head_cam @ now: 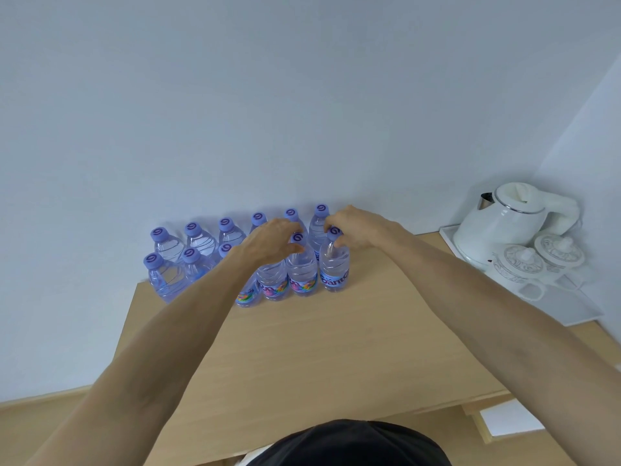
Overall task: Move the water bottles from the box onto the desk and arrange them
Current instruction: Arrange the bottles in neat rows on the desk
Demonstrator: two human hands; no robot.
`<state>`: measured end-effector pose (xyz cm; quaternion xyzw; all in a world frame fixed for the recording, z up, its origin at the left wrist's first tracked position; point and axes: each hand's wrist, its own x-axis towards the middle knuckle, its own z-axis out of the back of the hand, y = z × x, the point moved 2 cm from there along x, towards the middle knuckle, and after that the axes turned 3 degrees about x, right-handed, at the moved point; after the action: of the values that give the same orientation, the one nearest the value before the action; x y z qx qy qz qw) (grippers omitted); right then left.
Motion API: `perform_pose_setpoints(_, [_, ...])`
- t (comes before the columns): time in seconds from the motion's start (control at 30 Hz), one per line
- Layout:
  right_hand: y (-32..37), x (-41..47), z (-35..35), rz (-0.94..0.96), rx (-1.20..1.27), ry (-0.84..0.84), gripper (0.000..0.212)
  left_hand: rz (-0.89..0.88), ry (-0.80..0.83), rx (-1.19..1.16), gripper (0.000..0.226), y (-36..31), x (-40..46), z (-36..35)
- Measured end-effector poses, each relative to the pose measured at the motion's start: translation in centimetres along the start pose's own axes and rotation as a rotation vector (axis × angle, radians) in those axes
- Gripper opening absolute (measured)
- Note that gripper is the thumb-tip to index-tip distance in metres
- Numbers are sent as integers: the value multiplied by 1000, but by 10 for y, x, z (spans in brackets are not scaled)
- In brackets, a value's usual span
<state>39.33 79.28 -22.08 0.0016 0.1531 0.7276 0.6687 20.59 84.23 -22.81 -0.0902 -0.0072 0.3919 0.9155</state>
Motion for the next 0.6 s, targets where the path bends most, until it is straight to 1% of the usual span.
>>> perform_pose_setpoints(0.03, [2,0,-2,-13,-2,-32,19,1,-3,-1,35,0,-1,0])
perform_pose_setpoints(0.13, [6,-1,-6,-39,13,-87,19,-3,-16,-13,32,0,-2,-2])
perform_pose_setpoints(0.4, [1,-2,-13,-80,48,-160,35,-16,-42,6,32,2,-3,-3])
perform_pose_setpoints(0.5, [-1,-4,-10,-56,107,-102,38,-12,-43,9,33,2,-3,-4])
perform_pose_setpoints(0.6, [-5,-7,-8,-2,138,-45,31,-13,-39,10,33,1,-2,-4])
